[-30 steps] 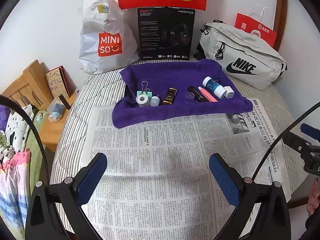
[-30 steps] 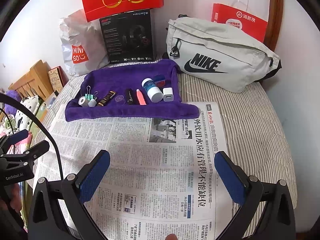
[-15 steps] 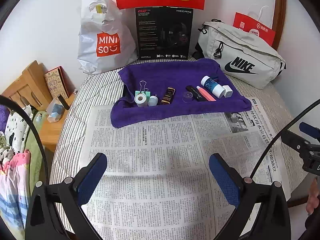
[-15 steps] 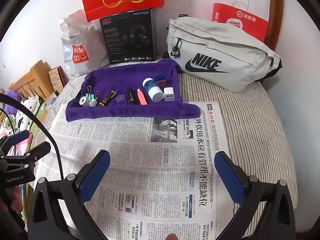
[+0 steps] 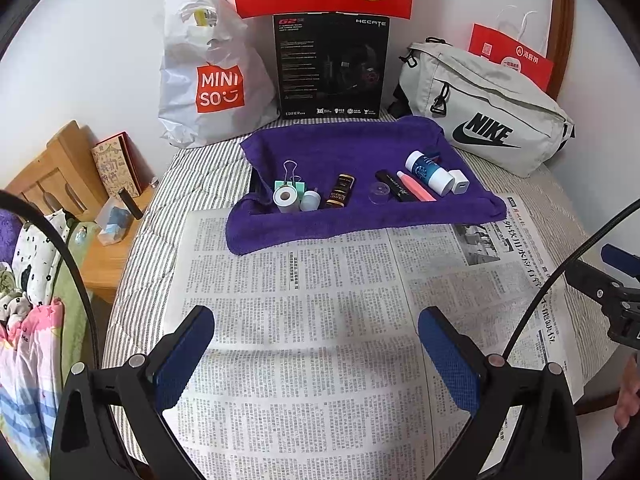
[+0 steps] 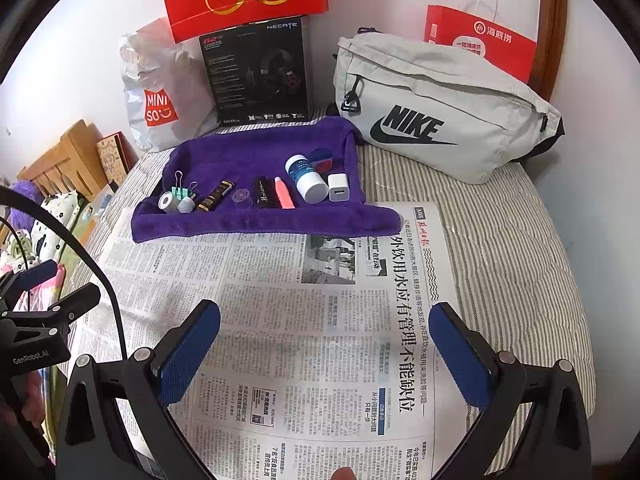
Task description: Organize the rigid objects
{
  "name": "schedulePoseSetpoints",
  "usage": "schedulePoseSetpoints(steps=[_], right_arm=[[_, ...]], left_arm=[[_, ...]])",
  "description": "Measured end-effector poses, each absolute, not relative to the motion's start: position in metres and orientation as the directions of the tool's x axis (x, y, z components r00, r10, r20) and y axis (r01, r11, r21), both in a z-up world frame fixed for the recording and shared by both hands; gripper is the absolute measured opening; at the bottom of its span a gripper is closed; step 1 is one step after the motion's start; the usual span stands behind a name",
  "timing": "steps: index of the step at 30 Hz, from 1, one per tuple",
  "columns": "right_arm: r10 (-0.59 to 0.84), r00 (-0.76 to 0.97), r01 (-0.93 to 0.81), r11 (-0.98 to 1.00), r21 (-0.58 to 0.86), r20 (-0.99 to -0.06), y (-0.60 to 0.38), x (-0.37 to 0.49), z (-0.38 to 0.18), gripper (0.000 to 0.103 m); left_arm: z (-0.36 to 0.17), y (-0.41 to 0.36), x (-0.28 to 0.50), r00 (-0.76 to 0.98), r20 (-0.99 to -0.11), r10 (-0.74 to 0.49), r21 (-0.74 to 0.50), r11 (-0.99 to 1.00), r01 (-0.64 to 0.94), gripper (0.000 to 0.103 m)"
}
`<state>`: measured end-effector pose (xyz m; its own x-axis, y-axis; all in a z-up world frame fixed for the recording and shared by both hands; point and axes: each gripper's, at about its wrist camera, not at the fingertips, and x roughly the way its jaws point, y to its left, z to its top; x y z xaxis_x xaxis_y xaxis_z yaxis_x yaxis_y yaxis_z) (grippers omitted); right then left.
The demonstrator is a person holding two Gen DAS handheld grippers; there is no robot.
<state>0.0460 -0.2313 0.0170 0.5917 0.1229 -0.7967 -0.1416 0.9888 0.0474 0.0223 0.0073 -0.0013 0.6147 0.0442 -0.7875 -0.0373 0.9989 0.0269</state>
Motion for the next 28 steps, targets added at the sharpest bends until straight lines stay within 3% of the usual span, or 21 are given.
schedulePoseSetpoints(steps=[28], right_arm=[[0.13,0.587,-0.149,0.988,0.052,-0.799,-0.2311,0.0497,0.0135,0.102]], left_arm=[[-0.0001,0.0039,0.0229,0.633,-0.773,0.049,0.038,0.999,-0.031,0.103]])
